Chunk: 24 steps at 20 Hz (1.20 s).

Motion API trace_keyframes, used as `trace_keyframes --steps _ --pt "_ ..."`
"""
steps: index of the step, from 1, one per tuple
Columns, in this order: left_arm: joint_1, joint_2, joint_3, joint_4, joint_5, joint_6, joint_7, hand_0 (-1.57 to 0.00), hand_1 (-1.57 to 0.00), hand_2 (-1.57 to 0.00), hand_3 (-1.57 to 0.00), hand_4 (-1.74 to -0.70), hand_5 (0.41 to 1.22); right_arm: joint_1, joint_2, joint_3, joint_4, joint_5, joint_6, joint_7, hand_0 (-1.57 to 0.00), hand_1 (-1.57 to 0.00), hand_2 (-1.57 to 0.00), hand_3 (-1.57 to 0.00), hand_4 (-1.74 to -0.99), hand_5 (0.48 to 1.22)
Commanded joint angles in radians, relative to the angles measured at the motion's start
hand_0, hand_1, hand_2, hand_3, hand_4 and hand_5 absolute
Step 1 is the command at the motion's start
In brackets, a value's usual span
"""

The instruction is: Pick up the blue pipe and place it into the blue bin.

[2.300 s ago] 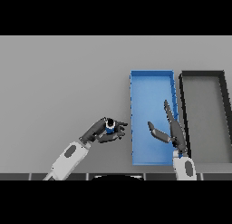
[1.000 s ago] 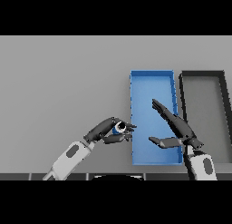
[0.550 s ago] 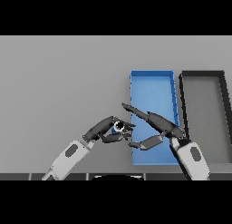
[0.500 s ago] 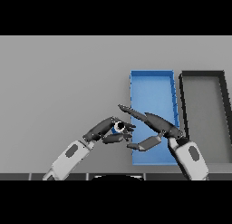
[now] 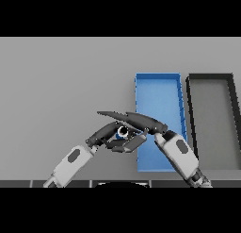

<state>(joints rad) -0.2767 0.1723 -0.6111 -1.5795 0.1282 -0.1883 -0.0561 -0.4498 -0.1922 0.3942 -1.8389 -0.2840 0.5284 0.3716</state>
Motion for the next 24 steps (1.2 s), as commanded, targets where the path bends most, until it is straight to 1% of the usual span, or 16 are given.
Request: trace_keyframes --steps 1,2,3,4,5,7,8,10,13,16,17,18,19,21,23,24 --pt "-0.015 0.01 -0.001 -0.001 -0.033 0.013 0.005 -1.39 -1.33 -1.32 -1.29 -1.74 1.221 -0.026 0.01 0.001 0.017 -0.011 0.006 0.012 -0.18 -0.22 -0.24 -0.16 -1.294 0.509" --pt "-0.03 0.041 -0.017 0.005 -0.068 0.0 0.065 -1.18 -1.08 -1.06 -1.03 -1.68 1.221 -0.038 0.021 0.013 0.036 -0.004 0.017 0.022 -0.35 -0.38 -0.38 -0.3 -1.335 0.507" --pt "-0.043 0.051 -0.027 0.006 -0.079 -0.018 0.112 -0.99 -0.88 -0.85 -0.82 -1.55 1.221 -0.049 0.027 0.015 0.043 -0.001 0.026 0.025 -0.53 -0.53 -0.53 -0.44 -1.362 0.508" --pt "-0.036 0.046 -0.033 -0.007 -0.093 -0.012 0.142 -0.82 -0.71 -0.68 -0.66 -1.48 1.221 -0.069 0.036 0.021 0.053 0.001 0.034 0.015 -0.72 -0.7 -0.74 -0.63 -1.43 0.522" --pt "-0.033 0.026 -0.024 0.006 -0.095 -0.004 0.128 -0.78 -0.71 -0.69 -0.58 -1.53 1.221 -0.08 0.05 0.025 0.069 -0.01 0.037 0.004 -0.89 -0.87 -0.91 -0.77 -1.486 0.55" --pt "-0.018 -0.001 -0.01 0.005 -0.104 0.012 0.114 -1.06 -1.02 -0.97 -0.94 -1.61 1.221 -0.064 0.042 0.034 0.068 -0.082 0.051 -0.017 -1.13 -1.12 -1.14 -0.96 -1.562 0.666" --pt "-0.012 0.002 0.003 -0.009 -0.082 0.01 0.065 -1.16 -1.13 -1.05 -1.07 -1.63 1.221 -0.051 0.038 0.043 0.068 -0.099 0.052 0.018 -1.22 -1.21 -1.23 -1.08 -1.526 0.728" --pt "0.012 -0.013 0.016 -0.023 -0.044 0.009 0.032 -1.31 -1.29 -1.19 -1.25 -1.67 1.221 -0.054 0.056 0.043 0.071 -0.117 0.03 0.03 -1.35 -1.34 -1.35 -1.26 -1.469 0.905" --pt "0.013 -0.021 0.027 -0.018 -0.026 -0.005 0.039 -1.44 -1.43 -1.35 -1.41 -1.71 1.221 -0.037 0.032 0.056 0.058 -0.016 0.042 -0.092 -1.46 -1.45 -1.46 -1.41 -1.447 1.059" --pt "0.018 -0.018 0.027 -0.004 -0.024 0.003 0.012 -1.5 -1.5 -1.4 -1.49 -1.72 1.221 -0.042 0.034 0.061 0.054 -0.002 0.041 -0.067 -1.51 -1.51 -1.51 -1.49 -1.47 1.138" --pt "0.006 -0.02 0.033 -0.004 -0.02 0.002 0.02 -1.52 -1.51 -1.39 -1.5 -1.73 1.221 -0.04 0.038 0.054 0.059 -0.008 0.036 -0.083 -1.52 -1.52 -1.53 -1.51 -1.475 1.155" --pt "0.011 -0.001 0.035 -0.016 -0.033 -0.003 0.005 -1.43 -1.35 -1.22 -1.33 -1.65 1.221 -0.036 0.04 0.045 0.058 -0.022 0.029 -0.093 -1.53 -1.53 -1.53 -1.52 -1.48 1.168" --pt "0.004 0.013 0.022 -0.011 -0.072 -0.009 -0.016 -1.16 -1.08 -0.98 -1.07 -1.54 1.221 -0.034 0.052 0.049 0.06 -0.036 0.023 -0.069 -1.54 -1.54 -1.54 -1.53 -1.483 1.179" --pt "-0.025 0.03 0.006 0.004 -0.118 -0.046 -0.014 -0.74 -0.69 -0.62 -0.68 -1.31 1.221 -0.036 0.055 0.039 0.057 -0.043 0.036 -0.043 -1.55 -1.55 -1.55 -1.54 -1.488 1.194" --pt "-0.032 0.045 0.005 0.011 -0.154 -0.068 -0.023 -0.47 -0.44 -0.4 -0.44 -1.14 1.187 -0.03 0.07 0.036 0.049 -0.033 0.054 -0.026 -1.56 -1.56 -1.56 -1.55 -1.491 1.204" --pt "-0.029 0.048 0.01 0.018 -0.159 -0.074 -0.05 -0.38 -0.35 -0.32 -0.35 -1.09 1.113 -0.031 0.078 0.028 0.046 -0.035 0.063 -0.021 -1.56 -1.56 -1.56 -1.56 -1.492 1.207"
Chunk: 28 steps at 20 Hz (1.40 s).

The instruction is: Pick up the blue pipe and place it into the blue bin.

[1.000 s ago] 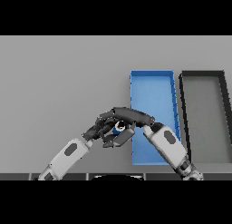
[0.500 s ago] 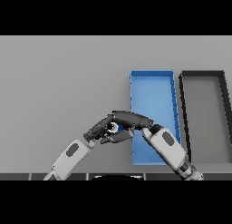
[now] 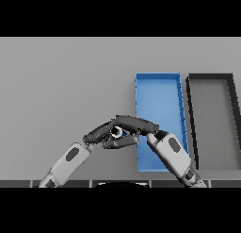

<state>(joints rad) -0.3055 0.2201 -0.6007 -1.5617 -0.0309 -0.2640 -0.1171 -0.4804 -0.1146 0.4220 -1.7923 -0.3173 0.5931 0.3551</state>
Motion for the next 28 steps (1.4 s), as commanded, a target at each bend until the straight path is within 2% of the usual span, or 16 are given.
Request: trace_keyframes --steps 1,4,6,9,12,14,16,18,21,22,25,26,28 --pt "0.002 -0.001 -0.001 0.004 -0.005 0.007 -0.001 -0.3 -0.28 -0.26 -0.28 -1.04 1.02 0.004 0.01 -0.003 -0.005 -0.003 0.007 0.002 -1.56 -1.56 -1.56 -1.56 -1.493 1.21" --pt "0.002 -0.007 -0.01 0.001 -0.031 0.032 0.099 -0.15 -0.14 -0.13 -0.14 -0.94 0.785 0.01 0.024 -0.011 -0.013 0.007 0.019 -0.041 -1.57 -1.57 -1.57 -1.57 -1.496 1.215" --pt "0.005 -0.001 -0.01 -0.002 -0.037 0.036 0.103 -0.1 -0.09 -0.08 -0.09 -0.9 0.697 0.01 0.028 -0.013 -0.02 0.025 0.021 -0.03 -1.57 -1.57 -1.57 -1.57 -1.496 1.217" --pt "0.013 0.003 0.004 0.0 -0.015 0.03 0.112 -0.05 -0.05 -0.04 -0.05 -0.89 0.617 0.013 0.035 -0.026 -0.014 0.027 0.026 -0.039 -1.57 -1.57 -1.57 -1.57 -1.491 1.219" --pt "0.02 -0.016 0.002 0.006 0.003 0.027 0.136 -0.03 -0.02 -0.02 -0.02 -0.89 0.576 0.016 0.054 -0.026 -0.007 0.03 0.032 -0.022 -1.57 -1.57 -1.57 -1.57 -1.489 1.22" --pt "0.016 -0.014 0.01 0.014 -0.002 0.037 0.149 -0.02 -0.01 -0.01 -0.01 -0.9 0.562 0.011 0.056 -0.047 -0.023 -0.013 0.017 -0.001 -1.57 -1.57 -1.57 -1.57 -1.489 1.22" --pt "0.018 -0.009 0.015 0.022 0.002 0.035 0.16 -0.01 -0.01 -0.01 -0.01 -0.9 0.548 -0.006 0.061 -0.07 -0.033 -0.106 -0.015 0.068 -1.57 -1.57 -1.57 -1.57 -1.491 1.221" --pt "0.023 -0.018 0.006 0.02 0.0 0.035 0.17 -0.01 -0.01 0.0 -0.01 -0.91 0.534 -0.054 0.047 -0.096 -0.048 -0.208 -0.055 0.148 -1.57 -1.57 -1.57 -1.57 -1.581 1.221" --pt "0.028 -0.015 0.0 0.007 0.005 0.026 0.181 0.0 0.0 0.0 0.0 -0.92 0.507 -0.143 0.02 -0.155 -0.055 -0.362 -0.148 0.243 -1.57 -1.57 -1.57 -1.57 -1.659 1.221" --pt "0.028 -0.018 -0.002 -0.003 0.012 0.024 0.191 0.0 0.0 0.0 0.0 -0.92 0.504 -0.192 -0.018 -0.151 -0.06 -0.41 -0.219 0.251 -1.57 -1.57 -1.57 -1.57 -1.675 1.194" --pt "0.025 -0.018 0.0 -0.009 0.016 0.024 0.216 0.0 0.0 0.0 0.0 -0.92 0.503 -0.334 -0.08 -0.239 -0.043 -0.57 -0.319 0.24 -1.57 -1.57 -1.57 -1.57 -1.707 1.141" --pt "0.033 -0.007 0.001 -0.014 0.013 0.023 0.208 0.0 0.0 0.0 0.0 -0.92 0.503 -0.389 -0.107 -0.27 -0.014 -0.56 -0.321 0.211 -1.57 -1.57 -1.57 -1.57 -1.714 1.134" --pt "0.036 0.0 -0.002 -0.018 0.005 0.024 0.183 0.0 0.0 0.0 0.0 -0.91 0.502 -0.476 -0.147 -0.325 0.025 -0.563 -0.371 0.189 -1.57 -1.57 -1.57 -1.57 -1.724 1.117"
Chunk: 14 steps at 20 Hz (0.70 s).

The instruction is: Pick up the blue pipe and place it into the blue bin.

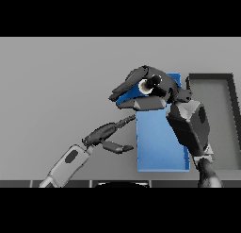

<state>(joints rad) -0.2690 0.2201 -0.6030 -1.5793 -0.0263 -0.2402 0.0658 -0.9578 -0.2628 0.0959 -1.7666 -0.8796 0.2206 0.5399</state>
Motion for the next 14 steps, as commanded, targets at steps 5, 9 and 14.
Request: trace_keyframes --steps 5,9,14 --pt "-0.002 0.007 0.007 -0.002 0.013 -0.01 0.013 0.0 0.0 0.0 0.0 -0.91 0.491 -0.088 -0.087 -0.092 0.207 0.116 -0.065 -0.023 -1.57 -1.57 -1.57 -1.57 -1.735 1.131" --pt "0.007 0.003 0.017 -0.005 0.03 -0.01 0.004 0.0 0.0 0.0 0.0 -0.91 0.489 -0.009 -0.128 -0.133 0.348 0.211 -0.058 -0.016 -1.57 -1.57 -1.57 -1.57 -1.739 1.124" --pt "-0.006 0.0 0.022 0.007 0.025 -0.004 0.024 0.0 0.0 0.0 0.0 -0.89 0.478 0.175 -0.126 -0.124 0.36 0.284 -0.079 0.042 -1.57 -1.57 -1.57 -1.57 -1.74 1.121"
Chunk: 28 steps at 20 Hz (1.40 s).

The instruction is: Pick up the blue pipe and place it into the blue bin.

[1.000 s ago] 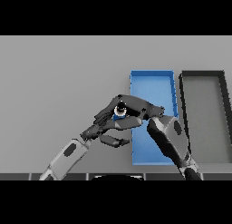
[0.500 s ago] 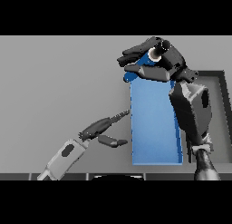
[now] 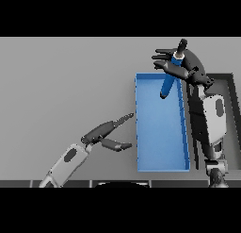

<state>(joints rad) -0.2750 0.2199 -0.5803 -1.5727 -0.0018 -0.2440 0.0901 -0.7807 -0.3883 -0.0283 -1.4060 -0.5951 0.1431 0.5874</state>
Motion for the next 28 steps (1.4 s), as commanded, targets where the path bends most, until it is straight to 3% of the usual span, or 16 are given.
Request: trace_keyframes --steps 1,3,6,10,11,12,13,15,17,18,21,23,26,28 --pt "-0.002 0.013 0.01 -0.007 0.013 -0.01 -0.005 0.0 0.0 0.0 0.0 -0.89 0.474 0.024 0.01 0.004 -0.005 0.009 -0.018 0.012 -1.57 -1.57 -1.57 -1.57 -1.74 1.12" --pt "0.015 0.017 0.002 -0.005 0.007 -0.013 -0.025 0.0 0.0 0.0 0.0 -0.89 0.47 0.099 0.014 0.035 -0.019 0.011 -0.06 0.022 -1.57 -1.57 -1.57 -1.57 -1.741 1.12" --pt "0.018 0.004 -0.008 -0.007 -0.003 -0.003 -0.029 0.0 0.0 0.0 0.0 -0.88 0.463 0.18 -0.065 0.144 0.015 -0.046 -0.118 0.022 -1.57 -1.57 -1.57 -1.57 -1.741 1.122" --pt "0.017 0.004 -0.004 -0.017 0.005 0.0 -0.003 0.0 0.0 0.0 0.0 -0.88 0.46 0.257 -0.133 0.285 0.047 -0.093 -0.134 0.022 -1.57 -1.57 -1.57 -1.57 -1.591 1.114" --pt "0.021 0.011 -0.002 -0.023 0.006 -0.001 -0.01 0.0 0.0 0.0 0.0 -0.89 0.457 0.26 -0.164 0.337 0.066 -0.121 -0.154 0.022 -1.57 -1.57 -1.57 -1.33 -1.599 1.11" --pt "0.028 0.012 -0.009 -0.019 0.003 -0.006 -0.014 0.0 0.0 0.0 0.0 -0.89 0.455 0.248 -0.204 0.411 0.094 -0.174 -0.2 0.022 -1.56 -1.46 -1.39 -1.12 -1.547 1.133" --pt "0.028 0.006 -0.015 -0.021 -0.001 -0.005 -0.006 0.0 0.0 0.0 0.0 -0.89 0.453 0.24 -0.241 0.474 0.11 -0.243 -0.228 0.022 -1.31 -1.17 -1.11 -0.9 -1.503 1.15" --pt "0.013 0.004 -0.006 -0.015 -0.002 0.0 -0.007 0.0 0.0 0.0 0.0 -0.89 0.453 0.177 -0.308 0.627 0.161 -0.383 -0.293 0.022 -0.84 -0.75 -0.71 -0.57 -1.392 1.176" --pt "0.019 -0.001 -0.015 -0.026 -0.003 0.002 0.011 0.0 0.0 0.0 0.0 -0.89 0.453 0.142 -0.338 0.712 0.164 -0.437 -0.275 0.022 -0.53 -0.48 -0.46 -0.37 -1.285 1.141" --pt "0.016 0.003 -0.009 -0.019 0.001 -0.001 0.016 0.0 0.0 0.0 0.0 -0.89 0.453 0.126 -0.35 0.748 0.168 -0.433 -0.257 0.022 -0.43 -0.38 -0.36 -0.29 -1.242 1.081" --pt "0.015 0.001 -0.008 -0.011 0.004 -0.004 0.001 0.0 0.0 0.0 0.0 -0.89 0.453 0.098 -0.375 0.821 0.161 -0.354 -0.24 0.021 -0.22 -0.19 -0.19 -0.15 -1.165 0.924" --pt "0.009 -0.004 -0.006 -0.011 0.004 0.0 0.006 0.0 0.0 0.0 0.0 -0.9 0.45 0.092 -0.373 0.852 0.168 -0.294 -0.231 -0.008 -0.14 -0.12 -0.12 -0.1 -1.131 0.857" --pt "0.023 0.005 -0.005 -0.021 0.01 -0.005 -0.007 0.0 0.0 0.0 0.0 -0.91 0.455 0.098 -0.365 0.867 0.197 -0.254 -0.237 -0.048 -0.07 -0.06 -0.06 -0.05 -1.125 0.764" --pt "0.021 -0.004 -0.009 -0.005 0.002 -0.001 -0.006 0.0 0.0 0.0 0.0 -0.91 0.458 0.069 -0.353 0.869 0.22 -0.243 -0.246 -0.028 -0.04 -0.04 -0.04 -0.03 -1.124 0.717"
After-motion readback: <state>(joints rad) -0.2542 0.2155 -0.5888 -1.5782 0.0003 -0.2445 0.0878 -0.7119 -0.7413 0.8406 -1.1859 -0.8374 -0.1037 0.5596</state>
